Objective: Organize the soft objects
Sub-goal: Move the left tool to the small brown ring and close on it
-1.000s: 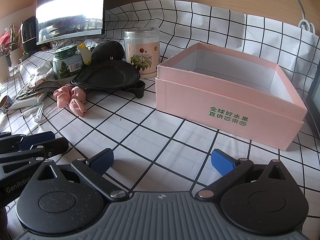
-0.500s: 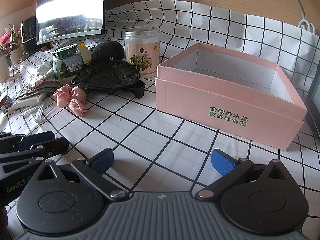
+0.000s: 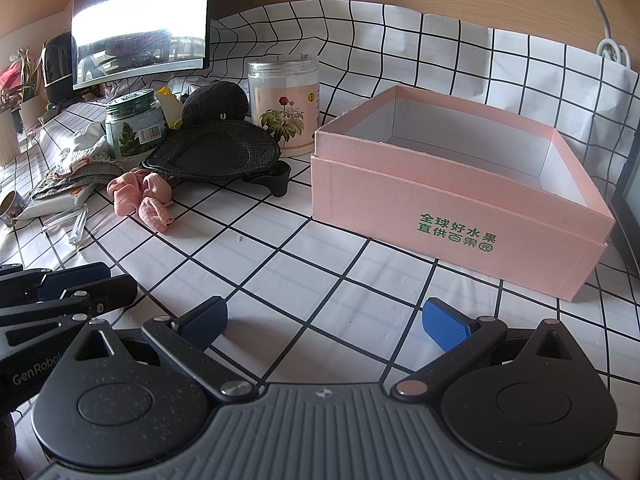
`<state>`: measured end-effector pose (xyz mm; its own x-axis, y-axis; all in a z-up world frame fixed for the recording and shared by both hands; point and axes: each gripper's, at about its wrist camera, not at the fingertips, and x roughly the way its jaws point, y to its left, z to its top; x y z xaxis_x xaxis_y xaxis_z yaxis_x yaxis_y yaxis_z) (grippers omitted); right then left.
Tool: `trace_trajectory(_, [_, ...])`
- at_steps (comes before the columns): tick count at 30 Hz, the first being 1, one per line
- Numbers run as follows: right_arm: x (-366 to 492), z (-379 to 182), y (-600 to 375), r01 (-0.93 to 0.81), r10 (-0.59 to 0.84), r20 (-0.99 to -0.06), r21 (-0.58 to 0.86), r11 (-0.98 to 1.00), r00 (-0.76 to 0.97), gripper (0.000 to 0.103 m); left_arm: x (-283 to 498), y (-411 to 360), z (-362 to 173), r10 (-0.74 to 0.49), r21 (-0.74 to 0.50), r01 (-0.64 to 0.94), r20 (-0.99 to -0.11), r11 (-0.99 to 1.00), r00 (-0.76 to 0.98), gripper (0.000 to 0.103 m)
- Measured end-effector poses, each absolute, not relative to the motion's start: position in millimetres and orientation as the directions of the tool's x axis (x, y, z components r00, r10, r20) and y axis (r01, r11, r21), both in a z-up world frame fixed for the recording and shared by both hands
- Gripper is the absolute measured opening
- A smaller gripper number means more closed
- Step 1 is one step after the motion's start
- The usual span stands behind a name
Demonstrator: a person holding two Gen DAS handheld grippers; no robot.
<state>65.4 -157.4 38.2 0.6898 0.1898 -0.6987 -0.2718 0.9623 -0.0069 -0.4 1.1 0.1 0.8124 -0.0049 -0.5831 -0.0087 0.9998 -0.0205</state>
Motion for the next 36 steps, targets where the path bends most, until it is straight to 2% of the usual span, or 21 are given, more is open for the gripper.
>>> trace_trajectory(4, [65.4, 38.6, -158.4, -0.275, 0.192, -0.699, -0.007, 0.961, 0.689, 0.103, -0.4, 0.9, 0.1, -0.004, -0.019, -0.009, -0.583, 1.000, 0.813, 0.025])
trace_trajectory(7, [72.1, 43.1, -160.1, -0.309, 0.209, -0.736, -0.001, 0.951, 0.644, 0.103, -1.0, -0.4, 0.6, -0.010, -0.028, -0.008, -0.582, 1.000, 0.813, 0.025])
trace_trajectory(12, [76.6, 46.4, -158.9, -0.311, 0.195, -0.777, -0.001, 0.950, 0.598, 0.103, -3.5, 16.3, 2.1, -0.063, -0.126, -0.011, -0.574, 0.992, 0.816, 0.024])
trace_trajectory(17, [83.1, 48.0, -154.6, -0.293, 0.170, -0.805, -0.005, 0.956, 0.568, 0.103, -4.7, 53.2, 18.3, -0.095, -0.142, 0.008, -0.614, 0.990, 0.783, 0.024])
trace_trajectory(19, [82.0, 48.8, -152.4, -0.293, 0.168, -0.813, -0.004, 0.956, 0.558, 0.103, -9.8, 84.3, 36.2, -0.066, -0.143, -0.025, -0.599, 0.989, 0.798, 0.024])
trace_trajectory(23, [77.6, 53.6, -136.9, -0.276, 0.156, -0.834, 0.005, 0.961, 0.529, 0.103, -26.5, 161.0, 73.1, 0.116, -0.064, -0.177, -0.540, 0.982, 0.834, 0.024])
trace_trajectory(26, [73.3, 60.9, -113.1, -0.269, 0.166, -0.815, 0.013, 0.963, 0.555, 0.103, -16.9, 219.2, 75.0, 0.222, -0.056, -0.320, -0.607, 0.946, 0.763, 0.024])
trace_trajectory(29, [77.1, 68.4, -81.3, -0.309, 0.217, -0.801, 0.042, 0.950, 0.559, 0.103, -1.5, 254.1, 65.7, 0.190, -0.092, -0.333, -0.667, 0.938, 0.720, 0.024])
trace_trajectory(32, [76.6, 78.0, -51.5, -0.394, 0.270, -0.783, 0.034, 0.918, 0.561, 0.102, 11.1, 270.0, 60.2, 0.131, -0.136, -0.299, -0.679, 0.945, 0.723, 0.024])
trace_trajectory(36, [70.9, 86.0, -22.8, -0.464, 0.295, -0.753, -0.014, 0.886, 0.588, 0.102, 25.5, 281.4, 50.1, 0.129, -0.127, -0.296, -0.692, 0.947, 0.711, 0.024])
